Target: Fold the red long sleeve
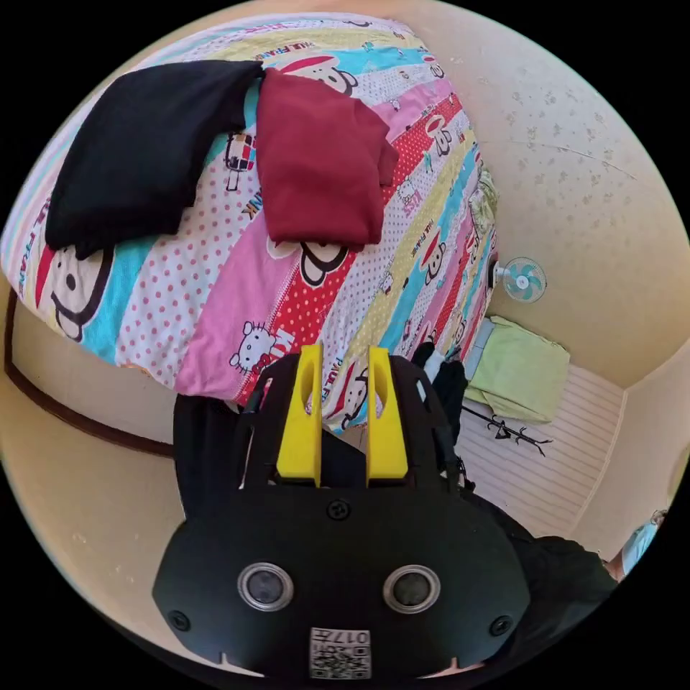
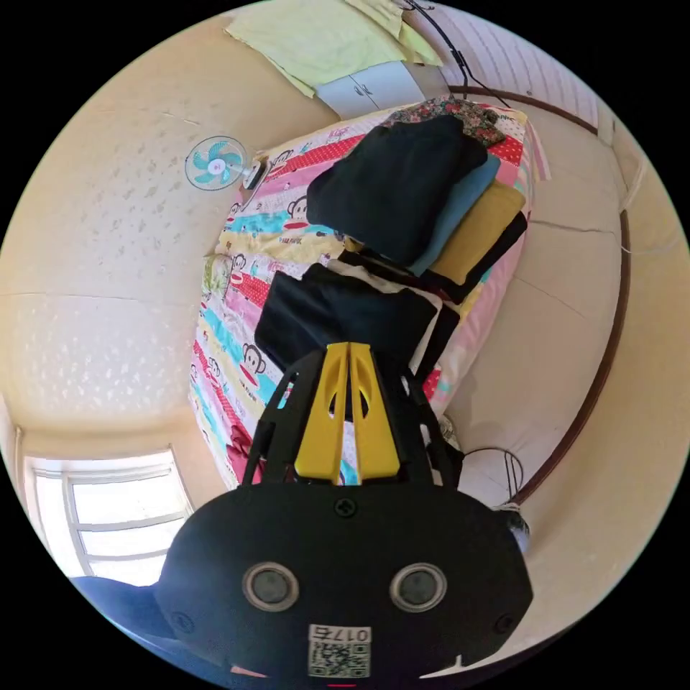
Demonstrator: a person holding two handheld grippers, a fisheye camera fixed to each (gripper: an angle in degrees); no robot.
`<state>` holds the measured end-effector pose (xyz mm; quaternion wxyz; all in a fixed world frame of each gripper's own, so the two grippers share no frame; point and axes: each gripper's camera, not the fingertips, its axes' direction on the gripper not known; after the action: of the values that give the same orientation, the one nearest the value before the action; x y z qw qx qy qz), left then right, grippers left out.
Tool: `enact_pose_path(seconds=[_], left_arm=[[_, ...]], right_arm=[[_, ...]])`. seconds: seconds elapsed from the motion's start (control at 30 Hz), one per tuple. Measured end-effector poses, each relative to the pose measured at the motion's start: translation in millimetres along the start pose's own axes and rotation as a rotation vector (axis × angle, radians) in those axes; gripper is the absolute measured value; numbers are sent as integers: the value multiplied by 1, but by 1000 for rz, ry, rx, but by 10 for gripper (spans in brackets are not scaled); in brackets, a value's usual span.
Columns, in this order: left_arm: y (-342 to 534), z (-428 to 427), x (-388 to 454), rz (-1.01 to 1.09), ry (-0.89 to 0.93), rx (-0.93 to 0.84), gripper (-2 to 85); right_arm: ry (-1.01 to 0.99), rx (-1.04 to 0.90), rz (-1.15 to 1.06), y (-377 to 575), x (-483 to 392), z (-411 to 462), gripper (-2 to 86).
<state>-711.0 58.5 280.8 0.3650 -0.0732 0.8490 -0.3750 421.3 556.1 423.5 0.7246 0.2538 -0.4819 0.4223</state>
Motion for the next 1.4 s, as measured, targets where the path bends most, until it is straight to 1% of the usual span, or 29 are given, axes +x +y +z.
enact_pose_path(seconds=[0.07,0.17,0.27,0.33,0.43,0.5,0.53,0.57,0.63,0.67,0.7,0.73,0.77,0.8,0.83,0.87,0.9,0.97,1.0,1.03,1.07,1.1,1.13,1.17,1.23,1.3,1.33,1.37,1.4], left_arm=[[-48,-1,13,74,-27,-11,116],[-113,10,39,124,-87,-6,153],[-178,34,67,161,-44,13,164],[-215,55,83,167,-55,34,166],[-263,98,99,152,-161,70,178],[-282,134,92,105,-220,33,168],[-281,147,88,75,-335,66,114],[-271,154,88,117,-382,131,80],[-248,156,88,222,-350,187,61],[-229,150,79,276,-263,192,48],[-219,146,72,305,-205,175,46],[-197,139,56,371,-89,97,43],[-167,132,38,455,-15,3,40],[-149,127,30,502,1,-31,39],[-106,115,10,577,-14,-72,38],[-66,97,-19,577,-61,-63,36],[-50,86,-37,550,-75,-58,35],[-6,38,-116,361,-87,-27,27],[4,26,-135,309,-97,-12,22],[20,8,-167,211,-146,-4,11],[35,-6,-193,94,-269,9,11],[43,-14,-204,35,-330,33,12],[56,-29,-218,-34,-367,99,29],[63,-38,-220,-22,-305,162,48],[58,-36,-206,66,-219,203,81],[43,-17,-173,179,-212,199,123],[33,0,-144,280,-213,196,152],[27,20,-115,376,-213,203,160],[25,31,-100,420,-210,206,164]], right_arm=[[10,22,-15,31,-23,-5,4],[60,-27,-27,73,-60,-2,4],[90,-37,-115,115,-100,-6,4],[109,-52,-184,147,-125,-12,4],[158,-69,-266,184,-148,-25,4],[205,-80,-282,201,-156,-32,4],[235,-87,-284,211,-159,-35,4],[248,-89,-282,215,-160,-36,4],[271,-93,-250,230,-163,-37,4],[265,-96,-243,233,-164,-36,4],[249,-105,-234,238,-166,-32,4],[237,-118,-229,242,-170,-26,4],[236,-124,-227,243,-172,-23,4],[239,-137,-229,245,-176,-15,4],[239,-156,-240,245,-182,-6,4],[237,-167,-248,245,-185,-1,4],[230,-193,-270,245,-191,10,4],[224,-228,-308,247,-200,27,4],[224,-252,-332,249,-206,39,5],[223,-275,-352,252,-210,50,5],[221,-287,-361,254,-212,56,5],[213,-308,-376,257,-215,65,5],[201,-326,-388,260,-216,73,5],[194,-335,-395,261,-217,76,5],[180,-362,-414,264,-217,86,5],[178,-375,-408,262,-213,92,5],[163,-382,-398,260,-211,95,5],[150,-384,-394,258,-210,96,5],[118,-387,-393,256,-210,98,5]])
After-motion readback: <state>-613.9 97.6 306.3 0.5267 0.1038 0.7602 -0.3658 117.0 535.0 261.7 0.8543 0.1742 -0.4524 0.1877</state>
